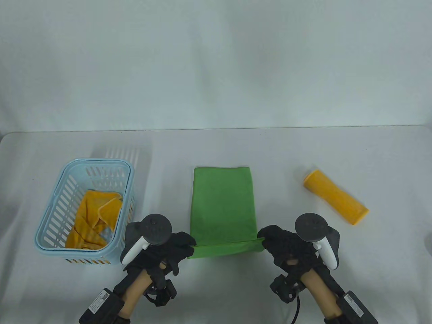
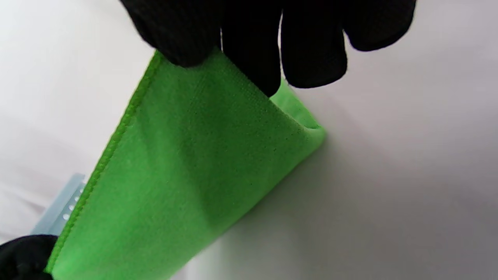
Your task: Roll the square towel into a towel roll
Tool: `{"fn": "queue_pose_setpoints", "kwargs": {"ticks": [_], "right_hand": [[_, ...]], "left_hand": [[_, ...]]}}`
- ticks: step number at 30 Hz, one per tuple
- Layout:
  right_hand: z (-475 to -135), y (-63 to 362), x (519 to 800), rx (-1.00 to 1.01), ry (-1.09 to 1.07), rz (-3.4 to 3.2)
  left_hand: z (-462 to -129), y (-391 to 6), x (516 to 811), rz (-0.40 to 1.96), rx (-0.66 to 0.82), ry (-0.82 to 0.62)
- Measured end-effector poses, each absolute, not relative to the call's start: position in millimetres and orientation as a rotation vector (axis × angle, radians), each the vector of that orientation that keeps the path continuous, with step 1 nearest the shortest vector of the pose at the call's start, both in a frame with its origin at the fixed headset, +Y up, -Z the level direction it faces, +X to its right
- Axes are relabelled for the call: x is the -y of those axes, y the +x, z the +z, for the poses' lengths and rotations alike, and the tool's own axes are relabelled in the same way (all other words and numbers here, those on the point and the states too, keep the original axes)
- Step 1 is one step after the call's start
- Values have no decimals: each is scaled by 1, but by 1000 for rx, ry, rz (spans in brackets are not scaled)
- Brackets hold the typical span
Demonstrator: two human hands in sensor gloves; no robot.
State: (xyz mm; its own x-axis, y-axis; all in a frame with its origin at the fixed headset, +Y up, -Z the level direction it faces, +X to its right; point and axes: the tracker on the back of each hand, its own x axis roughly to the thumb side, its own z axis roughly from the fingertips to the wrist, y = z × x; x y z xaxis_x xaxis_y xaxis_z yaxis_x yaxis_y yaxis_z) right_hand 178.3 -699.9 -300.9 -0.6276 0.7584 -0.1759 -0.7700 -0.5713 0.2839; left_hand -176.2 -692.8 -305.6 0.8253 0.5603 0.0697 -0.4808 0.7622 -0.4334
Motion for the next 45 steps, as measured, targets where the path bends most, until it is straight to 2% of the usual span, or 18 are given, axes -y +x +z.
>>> {"fn": "queue_pose_setpoints", "kwargs": {"ticks": [8,17,24,30,36,45], "right_hand": [[-300,174,718,-573,-38,2245],[-293,164,738,-854,-63,2350],[-301,169,753,-821,-184,2372],[-306,168,762,-828,-262,2405],[-310,167,765,-752,-317,2458],[-310,170,761,-712,-321,2418]], "left_hand": [[-307,-171,716,508,219,-515],[-309,-161,738,396,229,-613],[-316,-159,747,356,162,-557],[-318,-153,750,260,121,-446],[-316,-149,753,178,66,-369],[-319,-155,753,195,42,-360]]}}
